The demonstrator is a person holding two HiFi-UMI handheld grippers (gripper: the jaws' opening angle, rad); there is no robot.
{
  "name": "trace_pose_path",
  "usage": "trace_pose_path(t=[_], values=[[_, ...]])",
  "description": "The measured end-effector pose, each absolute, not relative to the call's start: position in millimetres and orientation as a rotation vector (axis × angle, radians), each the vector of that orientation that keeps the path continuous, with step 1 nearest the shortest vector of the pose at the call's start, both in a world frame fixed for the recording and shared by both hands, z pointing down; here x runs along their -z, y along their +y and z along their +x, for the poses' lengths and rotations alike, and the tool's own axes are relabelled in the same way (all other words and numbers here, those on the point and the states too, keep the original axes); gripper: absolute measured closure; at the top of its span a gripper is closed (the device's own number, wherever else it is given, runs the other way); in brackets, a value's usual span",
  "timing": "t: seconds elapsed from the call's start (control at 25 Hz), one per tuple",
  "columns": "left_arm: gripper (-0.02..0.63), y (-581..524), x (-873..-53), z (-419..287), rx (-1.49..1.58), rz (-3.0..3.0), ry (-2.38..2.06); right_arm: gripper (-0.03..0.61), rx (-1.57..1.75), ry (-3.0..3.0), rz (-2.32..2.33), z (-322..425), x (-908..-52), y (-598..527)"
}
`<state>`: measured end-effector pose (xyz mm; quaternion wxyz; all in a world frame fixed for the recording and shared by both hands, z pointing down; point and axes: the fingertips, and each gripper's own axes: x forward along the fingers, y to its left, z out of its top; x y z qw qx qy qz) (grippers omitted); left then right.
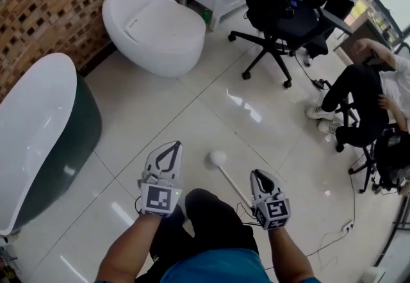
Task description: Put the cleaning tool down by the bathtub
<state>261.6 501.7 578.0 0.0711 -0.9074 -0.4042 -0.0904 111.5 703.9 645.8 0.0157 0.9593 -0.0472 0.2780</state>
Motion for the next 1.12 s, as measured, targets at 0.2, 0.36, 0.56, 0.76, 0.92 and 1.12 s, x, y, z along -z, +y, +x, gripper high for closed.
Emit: trace_pose_path(t=[0.2, 0.36, 0.56, 0.76, 0.92, 1.12], values=[[0.611, 517.2, -669.6, 275.7, 0.262, -2.680, -1.237, 0.508, -0.946, -0.192, 2.945, 114.6, -754.5, 706.8], [0.611, 525.8, -736.7, 283.6, 0.277, -2.665, -1.258, 0.505, -0.991, -0.216, 2.925, 117.9, -837.6, 711.6], [0.611, 544.9, -809.3, 296.5, 0.284, -2.617, -1.298, 0.486, -1.039, -0.222, 2.902, 130.0, -925.4, 721.6], [0.612, 579.2, -868.3, 296.7, 0.337, -2.560, -1.362, 0.468, -1.128, -0.189, 2.899, 139.2, -998.8, 744.1], [0.611, 600.0, -911.0, 305.7, 0.384, -2.502, -1.372, 0.465, -1.180, -0.171, 2.880, 145.2, -1043.4, 756.5], [0.611, 616.0, -962.9, 310.6, 0.482, -2.440, -1.403, 0.459, -1.278, -0.213, 2.821, 145.0, -1095.7, 753.0]])
